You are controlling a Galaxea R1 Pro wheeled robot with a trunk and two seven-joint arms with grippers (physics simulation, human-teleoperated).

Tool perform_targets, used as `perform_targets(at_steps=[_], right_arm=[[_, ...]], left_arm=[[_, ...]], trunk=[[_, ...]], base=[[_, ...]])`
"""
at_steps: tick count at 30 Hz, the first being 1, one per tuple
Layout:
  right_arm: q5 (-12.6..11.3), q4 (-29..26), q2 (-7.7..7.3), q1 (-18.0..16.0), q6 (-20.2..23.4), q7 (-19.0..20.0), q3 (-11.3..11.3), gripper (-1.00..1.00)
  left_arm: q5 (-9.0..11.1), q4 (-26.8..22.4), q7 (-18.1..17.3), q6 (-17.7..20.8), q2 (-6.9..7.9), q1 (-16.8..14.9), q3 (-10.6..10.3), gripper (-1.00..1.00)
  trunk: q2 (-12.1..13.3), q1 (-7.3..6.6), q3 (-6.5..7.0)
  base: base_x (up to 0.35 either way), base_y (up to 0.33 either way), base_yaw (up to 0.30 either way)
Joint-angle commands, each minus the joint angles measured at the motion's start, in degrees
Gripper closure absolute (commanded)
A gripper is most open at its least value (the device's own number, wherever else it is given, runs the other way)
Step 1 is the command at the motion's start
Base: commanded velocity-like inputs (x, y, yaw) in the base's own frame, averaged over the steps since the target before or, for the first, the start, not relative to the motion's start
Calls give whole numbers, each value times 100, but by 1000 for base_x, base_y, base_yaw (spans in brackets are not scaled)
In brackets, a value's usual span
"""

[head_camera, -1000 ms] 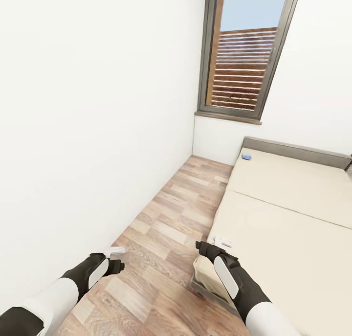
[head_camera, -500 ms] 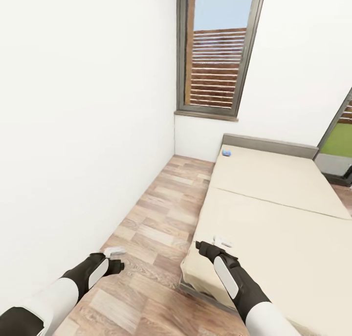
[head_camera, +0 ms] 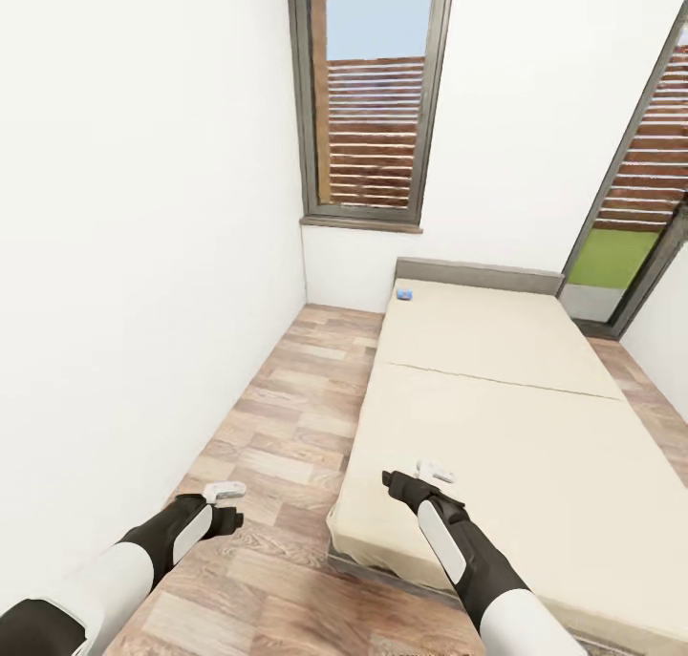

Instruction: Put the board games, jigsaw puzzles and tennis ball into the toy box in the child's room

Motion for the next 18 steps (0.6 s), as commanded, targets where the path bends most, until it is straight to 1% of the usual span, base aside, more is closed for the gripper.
perform_targets(at_steps=[1,18], right_arm=[[-54,-8,-5,-6,14,-50,21,-100],[-54,-8,-2,-6,14,-49,21,-100]], left_arm=[[62,-20,45,31,7,-1,-40,-100],[62,-20,45,33,7,-1,-31,-100]], trunk=[[-12,3,-12],[-12,3,-12]], base=[[1,0,-275],[0,0,-275]])
